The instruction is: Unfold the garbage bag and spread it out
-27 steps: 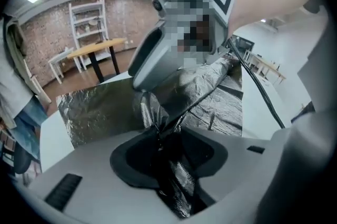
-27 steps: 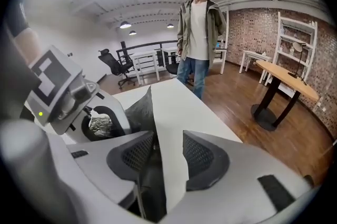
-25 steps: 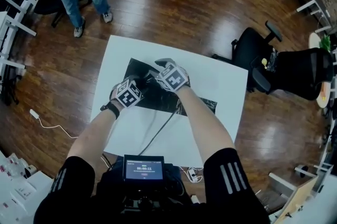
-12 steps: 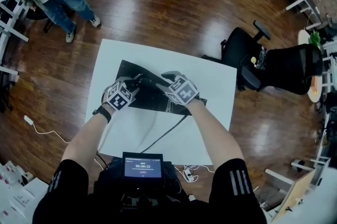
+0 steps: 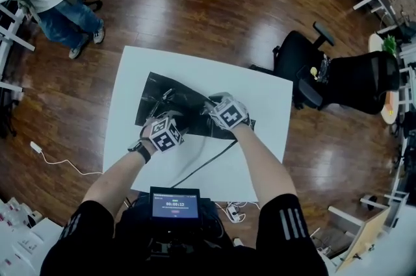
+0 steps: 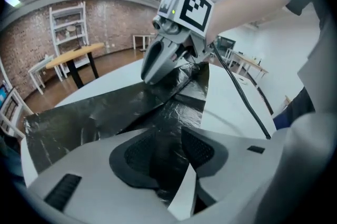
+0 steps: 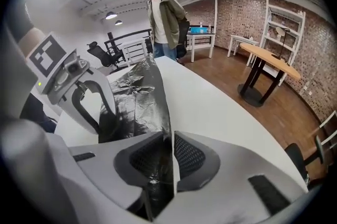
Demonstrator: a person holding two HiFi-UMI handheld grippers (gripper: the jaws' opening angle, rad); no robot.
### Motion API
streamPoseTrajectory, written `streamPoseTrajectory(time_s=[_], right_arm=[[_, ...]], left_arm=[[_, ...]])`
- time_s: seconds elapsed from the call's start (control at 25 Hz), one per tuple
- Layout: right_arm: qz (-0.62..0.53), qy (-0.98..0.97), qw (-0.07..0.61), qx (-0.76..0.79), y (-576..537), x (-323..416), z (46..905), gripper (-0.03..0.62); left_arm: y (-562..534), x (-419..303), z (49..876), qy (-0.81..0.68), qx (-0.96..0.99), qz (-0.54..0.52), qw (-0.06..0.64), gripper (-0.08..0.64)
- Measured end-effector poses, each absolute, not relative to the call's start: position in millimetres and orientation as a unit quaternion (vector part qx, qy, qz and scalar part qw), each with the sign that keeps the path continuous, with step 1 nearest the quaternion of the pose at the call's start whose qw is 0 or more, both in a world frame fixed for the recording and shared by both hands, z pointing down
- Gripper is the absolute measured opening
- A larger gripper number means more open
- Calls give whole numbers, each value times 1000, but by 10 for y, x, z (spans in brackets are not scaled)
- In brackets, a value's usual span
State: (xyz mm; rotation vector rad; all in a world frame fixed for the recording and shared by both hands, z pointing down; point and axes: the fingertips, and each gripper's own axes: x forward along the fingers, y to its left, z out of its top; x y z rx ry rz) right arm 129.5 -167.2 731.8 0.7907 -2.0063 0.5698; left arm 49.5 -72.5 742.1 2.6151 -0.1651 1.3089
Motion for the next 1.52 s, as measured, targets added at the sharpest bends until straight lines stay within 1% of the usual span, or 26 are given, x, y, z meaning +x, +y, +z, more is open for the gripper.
streamPoseTrajectory(time_s=[0.16,0.2,0.44,0.68,0.8,0.92,0.96,1.08,1.28,1.36,1.48,1.52], right_arm=[[212,-804,443,334,-1872,1340,7328,14],[211,-804,443,335,-1917,1340,7319,8],[195,-805,438,349,-2268,1305,7284,8],[149,-798,486,323,-2421,1200,7464,8],[146,-788,513,308,-2349,1192,7653,8],[141,-786,516,311,-2359,1177,7667,8],[145,-787,510,315,-2371,1177,7658,9],[158,-798,471,341,-2471,1185,7491,75],[190,-819,374,392,-2462,1285,7020,86],[185,-825,358,398,-2367,1344,6811,86],[174,-825,353,404,-2227,1510,6627,89],[175,-823,354,408,-2182,1579,6603,100]], left_arm=[[-668,432,7557,-45,877,461,126,166],[-672,419,7559,-47,877,461,129,164],[-655,395,7541,-40,874,465,137,164],[-606,380,7541,-41,872,467,137,164],[-588,365,7544,-41,872,469,136,164],[-588,330,7541,-42,871,469,136,164],[-591,320,7541,-43,871,469,136,164],[-599,303,7551,-43,871,471,136,164],[-680,270,7508,-55,871,469,134,164],[-742,281,7405,-66,876,461,127,164],[-807,435,7231,-73,888,440,113,164],[-803,525,7184,-70,892,432,109,164]])
